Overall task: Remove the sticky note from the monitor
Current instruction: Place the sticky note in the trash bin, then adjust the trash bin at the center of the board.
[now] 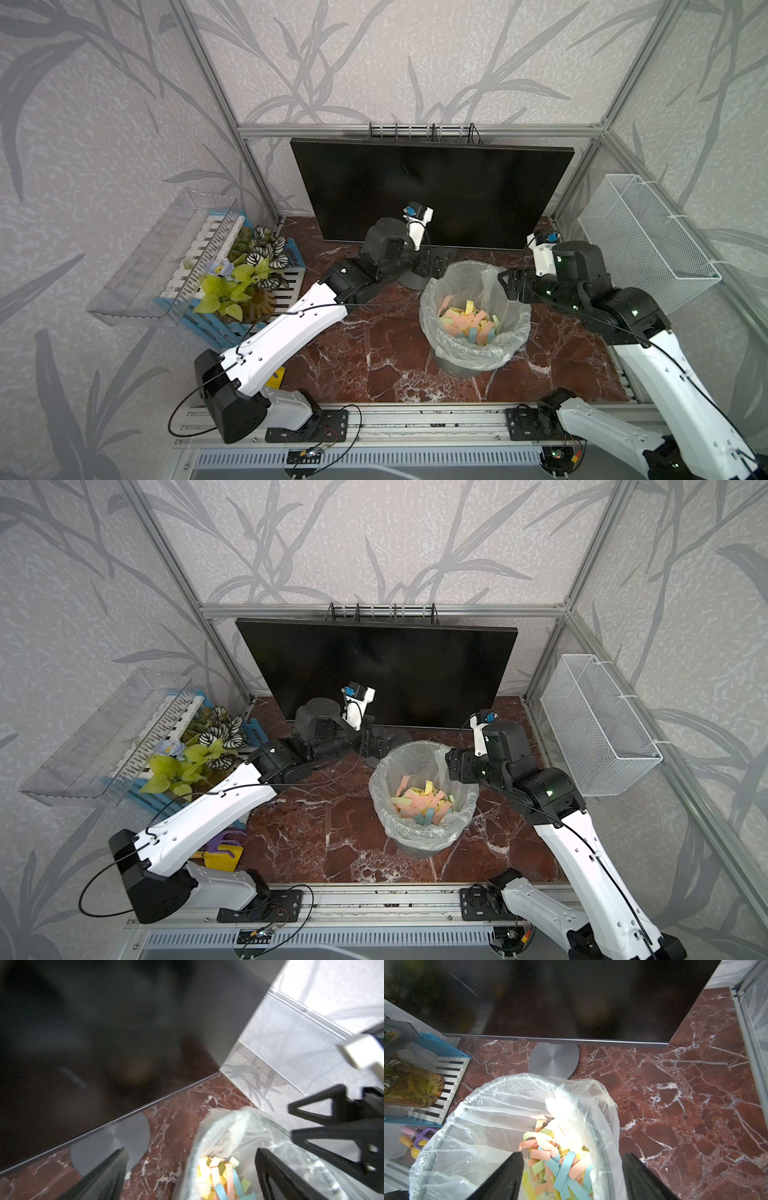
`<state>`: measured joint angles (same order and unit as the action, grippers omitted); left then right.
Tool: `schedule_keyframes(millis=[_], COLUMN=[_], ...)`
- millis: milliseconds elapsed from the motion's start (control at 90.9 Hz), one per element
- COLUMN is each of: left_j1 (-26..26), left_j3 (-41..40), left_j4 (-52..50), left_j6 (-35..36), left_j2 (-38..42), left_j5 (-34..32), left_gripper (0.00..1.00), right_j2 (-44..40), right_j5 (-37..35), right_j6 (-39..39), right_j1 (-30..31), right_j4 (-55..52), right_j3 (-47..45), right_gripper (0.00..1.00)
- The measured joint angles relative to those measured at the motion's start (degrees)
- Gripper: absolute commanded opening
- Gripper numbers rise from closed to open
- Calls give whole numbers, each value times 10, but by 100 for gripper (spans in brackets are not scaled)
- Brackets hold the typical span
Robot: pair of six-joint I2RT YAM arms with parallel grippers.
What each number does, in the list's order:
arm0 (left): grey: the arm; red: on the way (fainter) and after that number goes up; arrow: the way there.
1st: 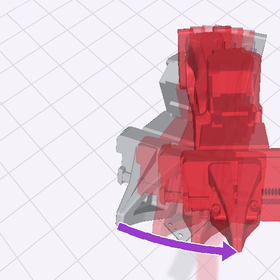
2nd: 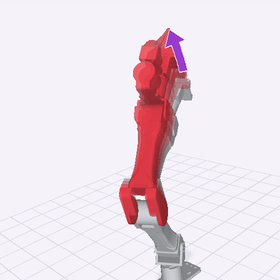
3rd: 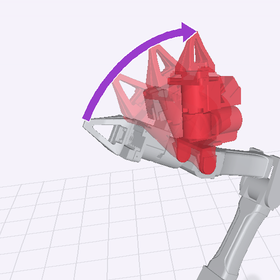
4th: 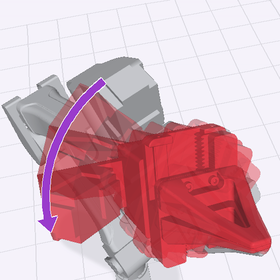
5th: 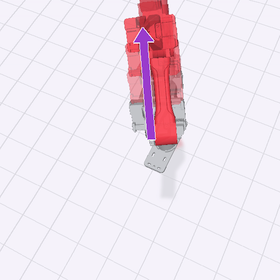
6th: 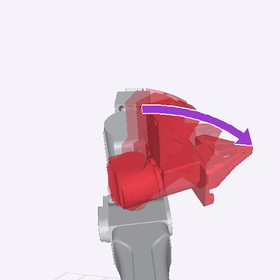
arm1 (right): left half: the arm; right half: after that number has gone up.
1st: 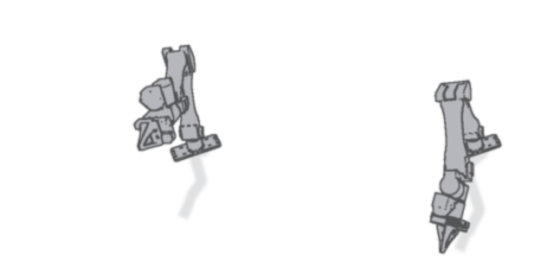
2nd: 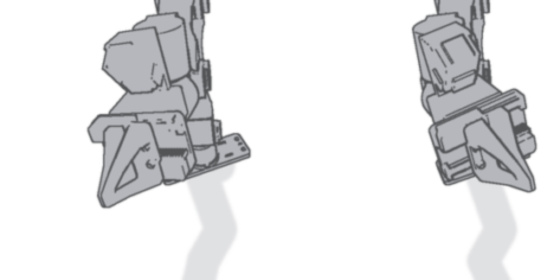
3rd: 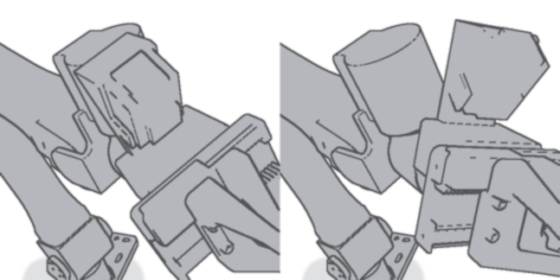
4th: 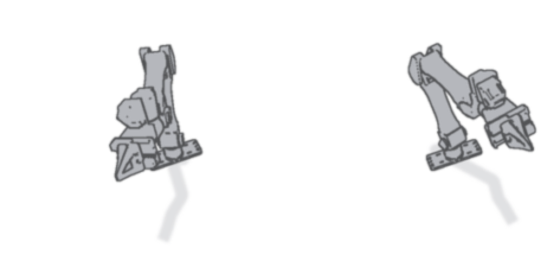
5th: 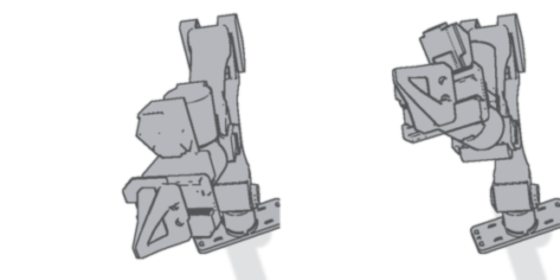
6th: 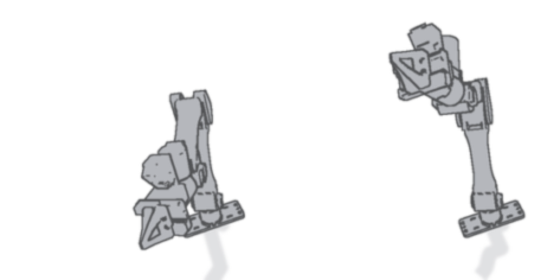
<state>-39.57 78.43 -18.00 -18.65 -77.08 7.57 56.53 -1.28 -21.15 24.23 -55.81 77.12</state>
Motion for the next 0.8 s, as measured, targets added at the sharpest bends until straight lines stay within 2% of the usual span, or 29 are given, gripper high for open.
schedule_keyframes(millis=[110,220,418,594,803], left_j1=[80,107,107,97,35], left_j3=[-91,-171,-271,-309,-329], left_j4=[4,4,12,49,118], left_j6=[-32,-47,-57,-69,-95], left_j2=[33,43,43,43,21], left_j5=[9,16,53,93,120], left_gripper=[100,100,100,100,100], right_j2=[3,6,23,27,19], right_j5=[2,9,34,68,100], right_j6=[1,1,0,-10,-24], right_j1=[-6,-11,-21,-59,-105], right_j4=[-3,-2,-2,-2,-2], right_j3=[0,0,6,6,3], right_gripper=[80,80,80,80,80])
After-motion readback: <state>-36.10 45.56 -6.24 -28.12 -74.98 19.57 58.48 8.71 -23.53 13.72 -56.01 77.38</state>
